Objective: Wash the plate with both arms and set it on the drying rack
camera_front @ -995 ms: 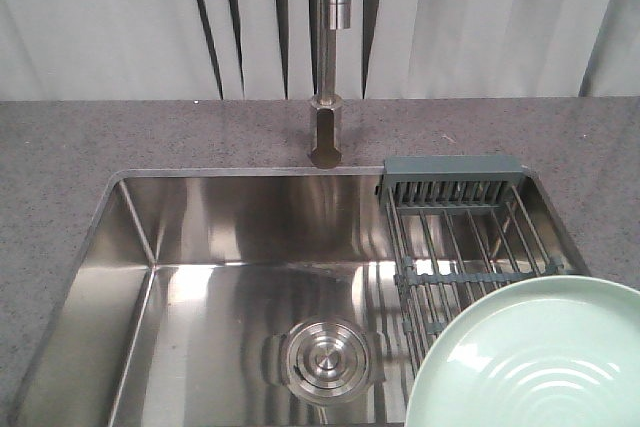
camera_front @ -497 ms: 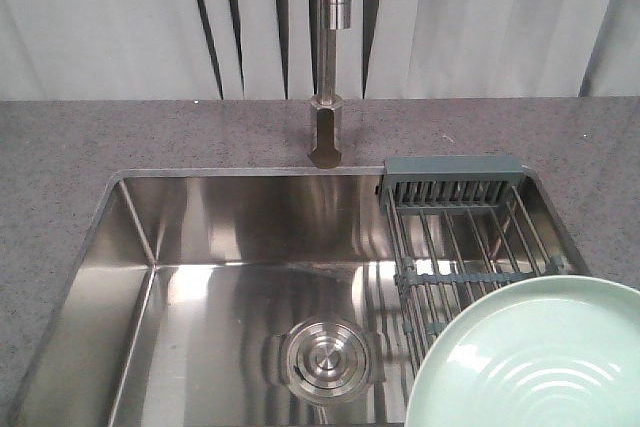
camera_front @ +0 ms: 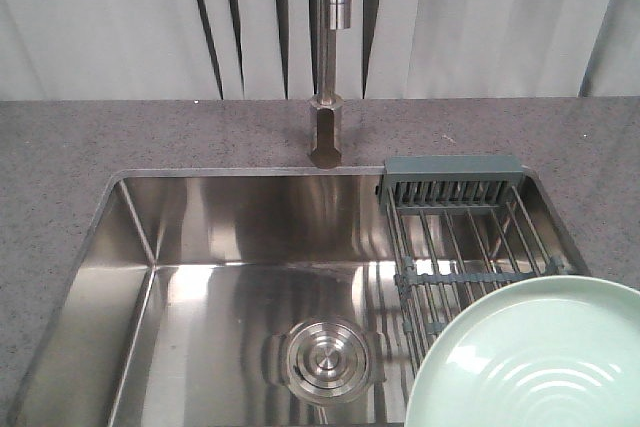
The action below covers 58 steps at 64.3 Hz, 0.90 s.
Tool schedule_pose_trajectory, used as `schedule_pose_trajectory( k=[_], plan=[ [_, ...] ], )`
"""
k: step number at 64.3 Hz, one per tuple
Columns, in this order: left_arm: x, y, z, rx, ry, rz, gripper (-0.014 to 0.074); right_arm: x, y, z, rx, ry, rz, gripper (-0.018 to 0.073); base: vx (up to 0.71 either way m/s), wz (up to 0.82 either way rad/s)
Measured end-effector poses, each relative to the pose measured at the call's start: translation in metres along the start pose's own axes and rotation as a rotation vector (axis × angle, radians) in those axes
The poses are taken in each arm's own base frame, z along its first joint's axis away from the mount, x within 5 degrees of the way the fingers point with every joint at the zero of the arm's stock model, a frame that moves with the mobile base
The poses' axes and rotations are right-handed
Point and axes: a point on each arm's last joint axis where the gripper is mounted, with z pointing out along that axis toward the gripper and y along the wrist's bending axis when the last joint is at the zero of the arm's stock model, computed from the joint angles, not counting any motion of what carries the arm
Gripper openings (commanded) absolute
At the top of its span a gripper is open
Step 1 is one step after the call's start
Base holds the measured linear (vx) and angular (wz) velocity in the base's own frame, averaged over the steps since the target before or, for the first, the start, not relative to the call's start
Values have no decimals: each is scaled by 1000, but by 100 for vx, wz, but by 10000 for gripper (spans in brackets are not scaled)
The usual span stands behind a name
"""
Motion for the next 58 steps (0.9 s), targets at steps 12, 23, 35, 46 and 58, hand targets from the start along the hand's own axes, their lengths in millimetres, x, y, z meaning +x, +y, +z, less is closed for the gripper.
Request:
schedule_pose_trajectory(
  k=[12,23,35,46,58],
  plan=[
    [0,0,0,0,0,0,-6,0,0,0,0,0,0,-1,0,0],
    [0,0,0,0,0,-2,-6,0,0,0,0,0,0,-1,0,0],
    [-3,-1,0,14,-27,-354,-6,0,0,0,0,0,0,-1,0,0],
    [-4,-2,0,33,-30,-772,-6,0,0,0,0,0,0,-1,0,0],
    [-6,-1,0,38,-52,-930,-6,0,0,0,0,0,0,-1,0,0]
  ],
)
